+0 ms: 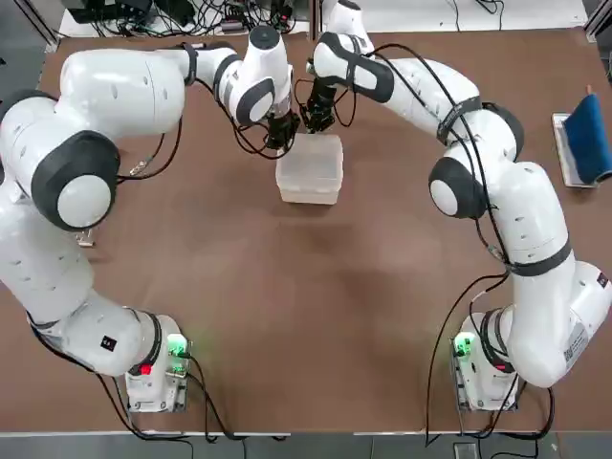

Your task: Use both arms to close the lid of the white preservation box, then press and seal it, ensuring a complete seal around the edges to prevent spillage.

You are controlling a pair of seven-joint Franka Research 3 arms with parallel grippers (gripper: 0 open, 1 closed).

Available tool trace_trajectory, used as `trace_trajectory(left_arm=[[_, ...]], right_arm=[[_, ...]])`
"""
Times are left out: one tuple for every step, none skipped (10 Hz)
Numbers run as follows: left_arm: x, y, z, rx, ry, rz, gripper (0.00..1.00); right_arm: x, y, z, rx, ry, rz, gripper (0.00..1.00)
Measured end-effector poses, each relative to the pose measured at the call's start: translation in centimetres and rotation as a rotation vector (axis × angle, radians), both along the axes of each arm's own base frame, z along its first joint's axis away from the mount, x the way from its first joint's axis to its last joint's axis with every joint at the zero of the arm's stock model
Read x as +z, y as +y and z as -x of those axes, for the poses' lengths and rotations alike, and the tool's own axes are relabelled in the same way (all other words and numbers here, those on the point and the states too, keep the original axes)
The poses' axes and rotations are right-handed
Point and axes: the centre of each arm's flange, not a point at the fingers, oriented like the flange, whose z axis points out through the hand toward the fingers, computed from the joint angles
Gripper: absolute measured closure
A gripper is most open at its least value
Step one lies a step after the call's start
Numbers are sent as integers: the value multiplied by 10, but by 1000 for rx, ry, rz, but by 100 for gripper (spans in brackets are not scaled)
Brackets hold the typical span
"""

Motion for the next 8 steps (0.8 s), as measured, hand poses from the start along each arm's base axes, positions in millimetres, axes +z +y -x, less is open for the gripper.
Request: trace_trajectory(left_arm=[[1,1,-2,4,-6,7,99],[3,3,-6,11,-16,18,99],[7,5,-10,19,-24,23,99],[14,8,-13,26,-35,28,99],[24,11,-15,31,-49,32,99],[36,14,-18,36,-58,30,99],[55,16,-24,46,-58,17,99],[86,18,-35,58,-56,2,98]], right_arm=[[2,-1,-1,1,1,-2,98],[9,-4,-4,0,-1,-7,98],[20,-9,-8,-4,-3,-15,97],[32,-16,-14,-12,-13,-22,96],[44,-26,-23,-14,-38,-30,96],[59,-42,-35,-10,-75,-32,94],[76,-63,-49,-1,-116,-25,92],[96,-91,-61,18,-145,3,85]])
